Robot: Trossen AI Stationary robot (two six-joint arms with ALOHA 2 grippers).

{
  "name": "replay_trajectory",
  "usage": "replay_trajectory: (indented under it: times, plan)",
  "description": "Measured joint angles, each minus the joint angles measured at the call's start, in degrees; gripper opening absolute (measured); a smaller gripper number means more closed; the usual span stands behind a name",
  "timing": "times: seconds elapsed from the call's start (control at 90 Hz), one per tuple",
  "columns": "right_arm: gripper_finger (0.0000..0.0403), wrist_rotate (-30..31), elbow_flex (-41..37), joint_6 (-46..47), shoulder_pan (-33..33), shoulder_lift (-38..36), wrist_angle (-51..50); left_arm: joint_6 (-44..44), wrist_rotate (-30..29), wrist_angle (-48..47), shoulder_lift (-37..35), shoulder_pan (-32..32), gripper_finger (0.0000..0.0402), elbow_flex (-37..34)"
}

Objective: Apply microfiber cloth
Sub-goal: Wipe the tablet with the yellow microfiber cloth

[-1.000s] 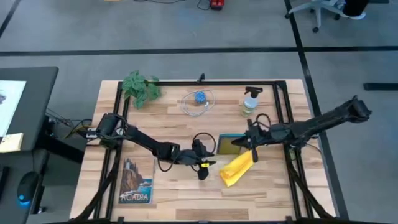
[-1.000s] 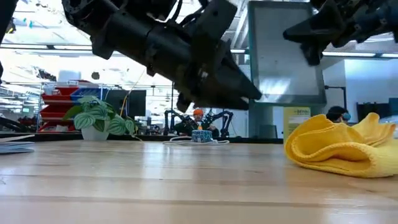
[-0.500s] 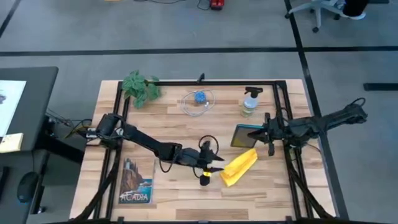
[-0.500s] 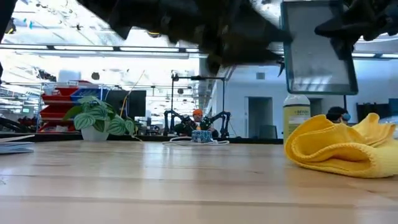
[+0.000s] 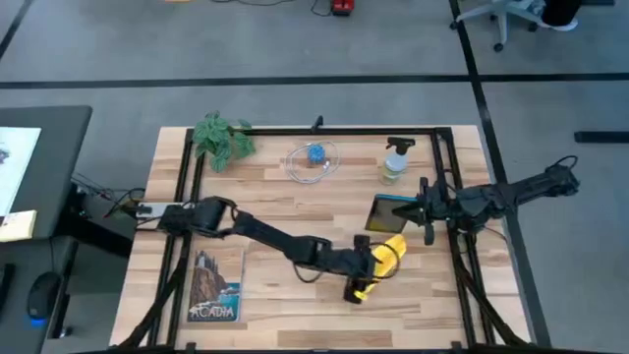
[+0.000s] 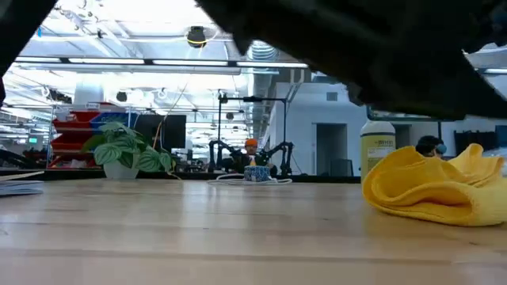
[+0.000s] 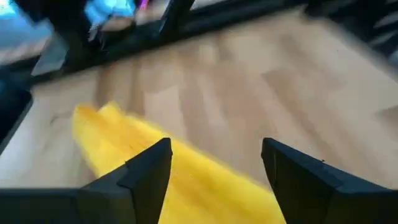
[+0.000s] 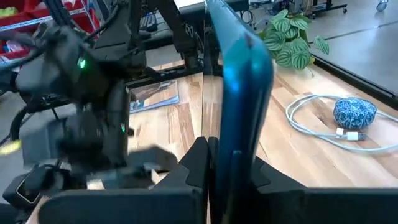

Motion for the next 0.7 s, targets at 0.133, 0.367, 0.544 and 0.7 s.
replay_trajectory:
  times: [0.133, 0.367, 0.544, 0.7]
  plan:
    - [0.0014, 0.0, 0.0, 0.0, 0.0, 0.0, -0.5, -3.9, -2.0, -11.5, 3.4, -0.1, 0.0221, 6.3]
    - [0.0014, 0.0, 0.0, 0.0, 0.0, 0.1, -1.4, -12.6, -9.8, -23.6, 3.3, -0.1, 0.0172, 7.5]
    - [0.0014, 0.0, 0.0, 0.0, 0.0, 0.1, -1.5, -17.0, -10.5, -30.3, 3.1, -0.2, 0.0105, 7.5]
    - [0.0014, 0.0, 0.0, 0.0, 0.0, 0.1, -1.5, -18.2, -13.5, -34.0, 2.6, -0.6, 0.0035, 7.5]
